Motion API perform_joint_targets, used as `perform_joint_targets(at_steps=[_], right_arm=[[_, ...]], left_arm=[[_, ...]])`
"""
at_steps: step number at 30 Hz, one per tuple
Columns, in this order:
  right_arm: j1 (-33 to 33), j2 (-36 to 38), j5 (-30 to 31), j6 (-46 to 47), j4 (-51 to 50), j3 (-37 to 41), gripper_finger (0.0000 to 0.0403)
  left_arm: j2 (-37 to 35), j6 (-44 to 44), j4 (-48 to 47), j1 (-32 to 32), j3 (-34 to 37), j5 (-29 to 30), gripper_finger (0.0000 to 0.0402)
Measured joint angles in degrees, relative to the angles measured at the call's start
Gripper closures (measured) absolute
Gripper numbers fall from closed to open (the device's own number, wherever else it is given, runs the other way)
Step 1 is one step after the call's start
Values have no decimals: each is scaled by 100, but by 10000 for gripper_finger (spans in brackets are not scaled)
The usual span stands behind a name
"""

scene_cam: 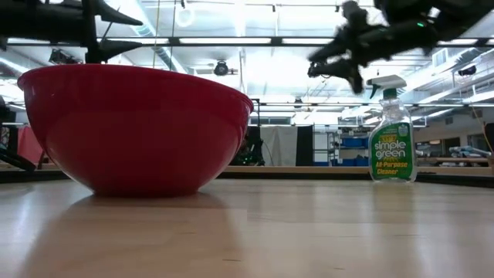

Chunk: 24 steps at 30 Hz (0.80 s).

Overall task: Nest bowls inside each other
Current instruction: Return to Home Position

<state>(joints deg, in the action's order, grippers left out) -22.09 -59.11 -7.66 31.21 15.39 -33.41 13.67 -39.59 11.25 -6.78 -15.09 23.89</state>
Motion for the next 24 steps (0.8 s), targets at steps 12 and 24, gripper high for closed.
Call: perform_joint_targets(at_steps=[12,24], right_arm=[[-404,2019,2,755,44,1667,273],[-469,3232,-213,1374,271,2746,273]], left_arm=[[-485,-723,612,-79,1066,100,208],[-469,-1233,819,-79,1460,100,208]])
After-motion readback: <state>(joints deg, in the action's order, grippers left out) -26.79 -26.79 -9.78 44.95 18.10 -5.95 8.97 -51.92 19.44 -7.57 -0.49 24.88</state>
